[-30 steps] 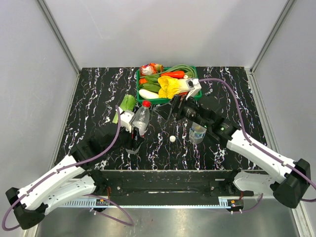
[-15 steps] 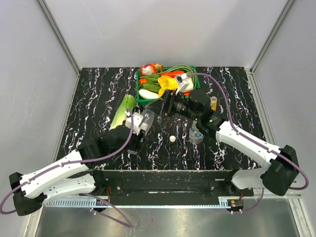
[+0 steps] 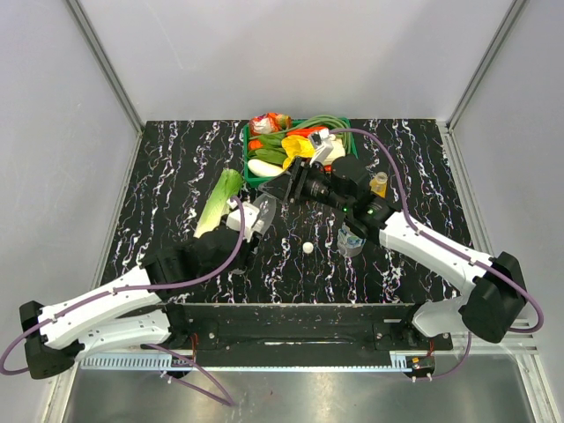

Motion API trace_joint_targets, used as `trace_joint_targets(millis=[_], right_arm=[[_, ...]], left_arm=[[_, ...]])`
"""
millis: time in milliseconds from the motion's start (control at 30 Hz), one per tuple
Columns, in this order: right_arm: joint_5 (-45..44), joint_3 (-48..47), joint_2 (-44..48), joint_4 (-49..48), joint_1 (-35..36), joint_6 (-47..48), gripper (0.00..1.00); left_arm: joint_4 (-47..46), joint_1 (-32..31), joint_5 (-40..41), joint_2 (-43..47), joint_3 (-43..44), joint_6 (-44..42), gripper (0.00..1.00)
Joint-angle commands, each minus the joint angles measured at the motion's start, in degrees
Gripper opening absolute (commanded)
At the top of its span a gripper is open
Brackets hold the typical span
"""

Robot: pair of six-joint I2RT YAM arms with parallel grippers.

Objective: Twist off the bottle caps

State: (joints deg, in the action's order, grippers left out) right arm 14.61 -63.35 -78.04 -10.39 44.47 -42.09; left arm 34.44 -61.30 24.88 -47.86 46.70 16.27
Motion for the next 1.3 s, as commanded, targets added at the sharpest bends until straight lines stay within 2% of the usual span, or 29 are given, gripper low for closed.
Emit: trace_joint_targets(millis=[0, 200, 300, 367, 533, 667, 833, 967, 1000, 1067, 1100, 1133, 1267], right_arm=[[0.2, -1.6, 1.0, -2.4, -0.8, -2.0, 0.51], [0.4, -0.2, 2.5, -3.6, -1.8, -3.3, 0.52], [1.1, -0.2, 2.7, -3.7, -2.0, -3.0, 0.36], [2.4, -0.9, 2.0, -2.9, -2.1, -2.5, 0.34], [3.8, -1.1, 0.9, -2.5, -2.1, -2.7, 0.36], [4.0, -1.1, 0.7, -2.5, -2.2, -2.3, 0.48], [4.0, -1.3, 0.5, -1.2, -2.5, -1.7, 0.49], [4.1, -1.4, 0.3, -0.6, -2.5, -1.5, 0.42], [4.2, -1.5, 0.1, -0.3, -2.5, -1.3, 0.37], [4.2, -1.9, 0.0, 0.5, -2.5, -0.8, 0.2], [4.3, -1.9, 0.1, 0.7, -2.5, -0.5, 0.05], [4.3, -1.8, 0.1, 0.9, -2.5, 0.2, 0.0], [7.1, 0.4, 1.7, -2.2, -2.5, 3.7, 0.0]], left_arm=[[-1.0, -0.5, 2.5, 0.0, 2.5, -1.0, 0.3], [-0.7, -0.8, 3.1, -1.4, 2.5, -1.0, 0.3], [-0.7, -0.8, 2.9, -1.9, 2.6, -0.8, 0.3], [-0.7, -0.8, 3.0, -2.1, 2.7, -0.7, 0.3], [-0.7, -0.9, 3.1, -2.1, 3.0, -0.7, 0.3], [-0.4, -0.9, 2.9, -2.2, 3.0, -0.5, 0.3], [-0.4, -0.9, 2.5, -2.5, 3.1, -0.2, 0.3], [-0.4, -0.9, 2.7, -2.9, 3.4, -0.2, 0.3], [-0.4, -1.0, 2.7, -3.0, 3.6, -0.2, 0.3], [-0.4, -0.9, 2.7, -3.5, 3.8, -0.2, 0.3], [-0.4, -1.0, 2.5, -3.6, 3.8, -0.2, 0.3], [-0.5, -0.9, 2.2, -3.8, 3.8, -0.3, 0.29], [-3.0, -0.9, 0.5, -3.9, 2.8, -1.0, 0.26]])
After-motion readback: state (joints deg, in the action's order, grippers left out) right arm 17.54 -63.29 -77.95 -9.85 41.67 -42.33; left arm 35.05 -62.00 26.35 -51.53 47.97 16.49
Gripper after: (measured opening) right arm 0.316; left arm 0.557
